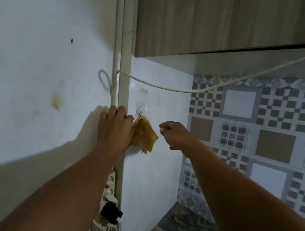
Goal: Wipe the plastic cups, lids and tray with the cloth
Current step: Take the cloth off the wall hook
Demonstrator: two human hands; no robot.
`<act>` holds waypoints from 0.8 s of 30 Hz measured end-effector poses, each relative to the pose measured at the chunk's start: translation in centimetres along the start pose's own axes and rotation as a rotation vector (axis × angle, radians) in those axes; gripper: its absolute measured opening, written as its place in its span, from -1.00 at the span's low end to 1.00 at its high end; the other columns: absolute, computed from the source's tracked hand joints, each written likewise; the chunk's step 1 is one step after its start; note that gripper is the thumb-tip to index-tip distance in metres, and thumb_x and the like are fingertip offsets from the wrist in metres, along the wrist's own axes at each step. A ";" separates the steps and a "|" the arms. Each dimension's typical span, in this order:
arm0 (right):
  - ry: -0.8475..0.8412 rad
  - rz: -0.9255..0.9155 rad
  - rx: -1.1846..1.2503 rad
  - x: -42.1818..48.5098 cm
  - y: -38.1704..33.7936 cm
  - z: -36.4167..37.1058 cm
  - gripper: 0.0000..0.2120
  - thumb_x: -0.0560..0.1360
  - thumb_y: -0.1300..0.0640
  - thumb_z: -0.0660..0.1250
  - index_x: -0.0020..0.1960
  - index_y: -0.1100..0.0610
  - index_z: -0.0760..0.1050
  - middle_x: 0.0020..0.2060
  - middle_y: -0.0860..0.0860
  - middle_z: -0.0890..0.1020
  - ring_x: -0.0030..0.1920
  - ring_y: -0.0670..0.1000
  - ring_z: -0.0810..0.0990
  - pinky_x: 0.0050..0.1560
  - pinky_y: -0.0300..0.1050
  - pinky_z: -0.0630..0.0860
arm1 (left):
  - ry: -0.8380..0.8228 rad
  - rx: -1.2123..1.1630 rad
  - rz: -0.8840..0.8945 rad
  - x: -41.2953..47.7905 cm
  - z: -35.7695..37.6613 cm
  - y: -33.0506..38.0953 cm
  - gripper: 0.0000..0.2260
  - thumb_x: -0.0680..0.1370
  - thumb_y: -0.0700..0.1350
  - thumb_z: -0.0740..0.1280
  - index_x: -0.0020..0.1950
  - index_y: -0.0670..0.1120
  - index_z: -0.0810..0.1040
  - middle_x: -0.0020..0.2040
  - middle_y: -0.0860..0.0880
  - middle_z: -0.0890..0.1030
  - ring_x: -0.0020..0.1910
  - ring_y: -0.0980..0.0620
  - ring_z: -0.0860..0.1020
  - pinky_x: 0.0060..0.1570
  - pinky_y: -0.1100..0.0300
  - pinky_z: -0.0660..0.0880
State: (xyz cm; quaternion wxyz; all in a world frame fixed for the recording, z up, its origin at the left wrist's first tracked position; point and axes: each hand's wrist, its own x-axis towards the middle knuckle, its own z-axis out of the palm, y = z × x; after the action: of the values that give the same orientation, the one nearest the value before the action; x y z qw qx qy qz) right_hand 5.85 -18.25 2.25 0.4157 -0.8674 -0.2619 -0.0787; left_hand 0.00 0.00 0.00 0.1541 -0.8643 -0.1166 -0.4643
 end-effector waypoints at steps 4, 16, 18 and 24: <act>-0.035 0.030 0.083 2.2 -0.8 2.3 -0.53 0.61 0.19 0.23 0.51 0.12 0.33 0.40 0.11 0.47 0.11 0.09 0.54 0.02 -0.01 0.61 | 0.060 -0.025 -0.008 -0.1 1.4 0.1 -0.78 0.52 0.05 0.40 -0.15 -0.10 0.66 -0.05 -0.10 0.51 -0.04 -0.14 0.45 -0.16 0.03 0.29; 0.021 -0.024 0.036 4.9 -0.5 3.1 -0.79 0.58 0.14 0.32 0.17 0.19 0.60 0.12 0.13 0.63 0.11 0.12 0.60 0.15 -0.01 0.58 | 0.326 -0.169 0.099 0.0 3.8 -0.1 -0.91 0.52 -0.12 0.42 -0.11 -0.12 0.59 -0.10 -0.12 0.51 -0.13 -0.15 0.46 -0.23 0.03 0.33; 0.076 -0.040 0.055 4.9 -0.5 2.5 -0.85 0.58 0.22 0.29 0.07 0.19 0.61 0.02 0.12 0.65 0.04 0.10 0.62 0.07 -0.04 0.60 | 0.340 -0.198 0.086 0.3 3.7 -0.3 -0.87 0.58 -0.07 0.32 -0.05 -0.11 0.57 -0.07 -0.12 0.54 -0.12 -0.14 0.48 -0.21 0.03 0.35; 0.228 -0.040 0.340 4.3 -2.1 -0.8 -0.91 0.56 0.17 0.30 0.05 0.10 0.54 -0.07 0.06 0.63 -0.10 0.00 0.60 -0.28 -0.23 0.45 | 0.380 -0.373 0.087 1.5 1.7 -0.1 -0.90 0.56 -0.10 0.25 -0.03 -0.10 0.53 -0.19 -0.09 0.61 -0.20 -0.17 0.55 -0.19 0.02 0.39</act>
State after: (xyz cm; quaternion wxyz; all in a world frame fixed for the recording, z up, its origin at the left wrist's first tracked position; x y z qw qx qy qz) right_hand 8.51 -16.17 5.71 0.5813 -0.7650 -0.2399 -0.1392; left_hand 2.10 0.84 0.37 0.0312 -0.7792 0.0390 -0.6248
